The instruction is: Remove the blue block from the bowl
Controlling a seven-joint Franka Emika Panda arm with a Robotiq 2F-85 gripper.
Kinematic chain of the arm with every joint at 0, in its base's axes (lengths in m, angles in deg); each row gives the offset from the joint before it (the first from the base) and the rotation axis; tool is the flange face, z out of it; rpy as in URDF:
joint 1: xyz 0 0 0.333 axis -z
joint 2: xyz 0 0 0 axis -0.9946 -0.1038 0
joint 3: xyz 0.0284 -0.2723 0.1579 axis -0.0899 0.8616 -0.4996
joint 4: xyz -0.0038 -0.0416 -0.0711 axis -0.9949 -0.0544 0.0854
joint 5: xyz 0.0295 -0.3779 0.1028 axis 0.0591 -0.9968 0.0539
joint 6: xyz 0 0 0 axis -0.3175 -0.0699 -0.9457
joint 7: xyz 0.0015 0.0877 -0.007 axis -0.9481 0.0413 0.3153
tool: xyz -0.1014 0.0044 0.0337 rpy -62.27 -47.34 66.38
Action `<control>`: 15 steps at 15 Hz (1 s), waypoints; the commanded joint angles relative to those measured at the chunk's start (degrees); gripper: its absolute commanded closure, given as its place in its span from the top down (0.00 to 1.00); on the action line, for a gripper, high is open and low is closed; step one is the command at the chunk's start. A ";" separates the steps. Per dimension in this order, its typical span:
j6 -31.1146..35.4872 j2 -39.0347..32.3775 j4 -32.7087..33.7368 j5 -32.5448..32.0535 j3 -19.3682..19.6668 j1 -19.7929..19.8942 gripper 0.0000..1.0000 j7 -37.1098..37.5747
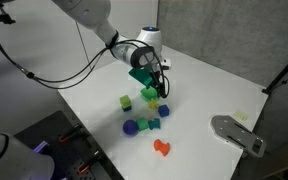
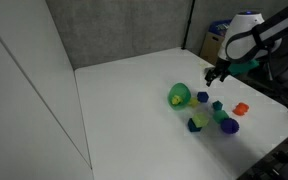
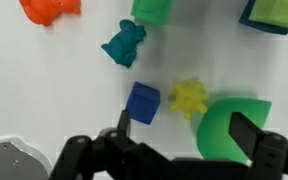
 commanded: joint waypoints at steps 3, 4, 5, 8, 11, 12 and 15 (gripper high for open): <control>-15.93 6.11 1.82 0.16 -4.16 1.27 1.00 -0.81; -18.71 7.23 1.95 0.51 -4.84 1.35 1.00 -1.35; -20.99 8.40 1.81 0.16 -5.11 1.10 1.00 -0.86; -25.10 12.09 0.33 -1.28 -5.85 0.48 1.00 0.25; -26.28 16.30 -2.07 -1.85 -6.63 0.25 1.00 0.80; -26.01 17.82 -2.99 -1.91 -6.89 0.23 1.00 0.88; -24.97 23.03 -6.43 -1.93 -7.77 0.20 1.00 0.37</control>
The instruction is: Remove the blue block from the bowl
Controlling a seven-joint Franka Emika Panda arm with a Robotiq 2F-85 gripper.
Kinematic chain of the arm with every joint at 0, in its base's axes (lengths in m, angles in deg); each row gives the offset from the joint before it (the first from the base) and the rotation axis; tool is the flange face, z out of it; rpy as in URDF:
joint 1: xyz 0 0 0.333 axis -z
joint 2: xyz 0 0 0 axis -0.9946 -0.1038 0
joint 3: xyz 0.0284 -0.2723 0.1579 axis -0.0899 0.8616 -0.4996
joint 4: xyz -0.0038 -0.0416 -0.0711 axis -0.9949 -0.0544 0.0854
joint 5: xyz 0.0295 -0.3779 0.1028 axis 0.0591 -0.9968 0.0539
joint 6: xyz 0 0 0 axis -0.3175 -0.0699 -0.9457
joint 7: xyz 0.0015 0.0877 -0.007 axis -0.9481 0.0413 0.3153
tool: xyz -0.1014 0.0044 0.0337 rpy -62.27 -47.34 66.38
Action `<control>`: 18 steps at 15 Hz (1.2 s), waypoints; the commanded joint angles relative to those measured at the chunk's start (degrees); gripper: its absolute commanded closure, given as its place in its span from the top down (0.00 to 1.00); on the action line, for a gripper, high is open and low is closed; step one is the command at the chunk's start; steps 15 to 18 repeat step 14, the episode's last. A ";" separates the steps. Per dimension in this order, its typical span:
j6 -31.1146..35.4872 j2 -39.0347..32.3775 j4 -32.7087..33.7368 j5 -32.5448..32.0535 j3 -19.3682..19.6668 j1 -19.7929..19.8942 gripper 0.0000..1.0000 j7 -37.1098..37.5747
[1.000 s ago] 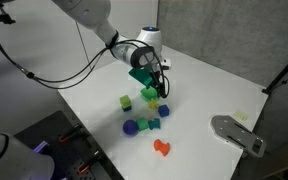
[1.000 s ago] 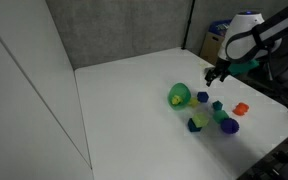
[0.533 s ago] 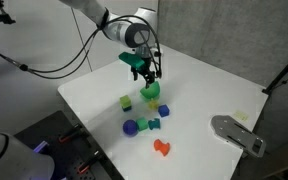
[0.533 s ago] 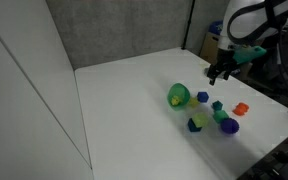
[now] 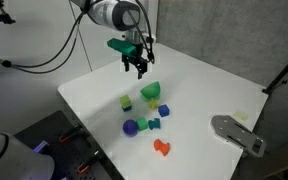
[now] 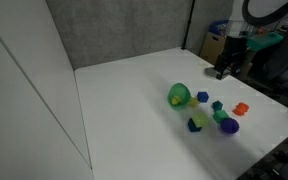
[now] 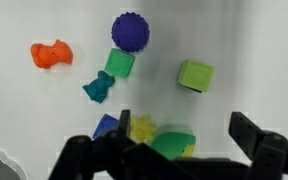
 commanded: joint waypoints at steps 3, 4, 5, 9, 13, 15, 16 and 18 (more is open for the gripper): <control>0.28 12.18 -7.45 -0.81 -1.53 0.45 1.00 -0.42; 0.36 13.68 -8.16 -0.92 -1.67 0.48 1.00 -0.23; 0.31 14.78 -8.60 -0.89 -1.81 0.50 1.00 -0.12; 0.57 17.45 -9.85 -0.79 -1.96 0.76 1.00 0.48; -0.12 15.97 -8.66 0.08 -1.99 0.66 1.00 -0.08; -0.12 15.86 -8.66 0.08 -2.00 0.66 1.00 -0.08; -0.12 15.86 -8.66 0.08 -2.00 0.66 1.00 -0.08; -0.12 15.86 -8.66 0.08 -2.00 0.66 1.00 -0.08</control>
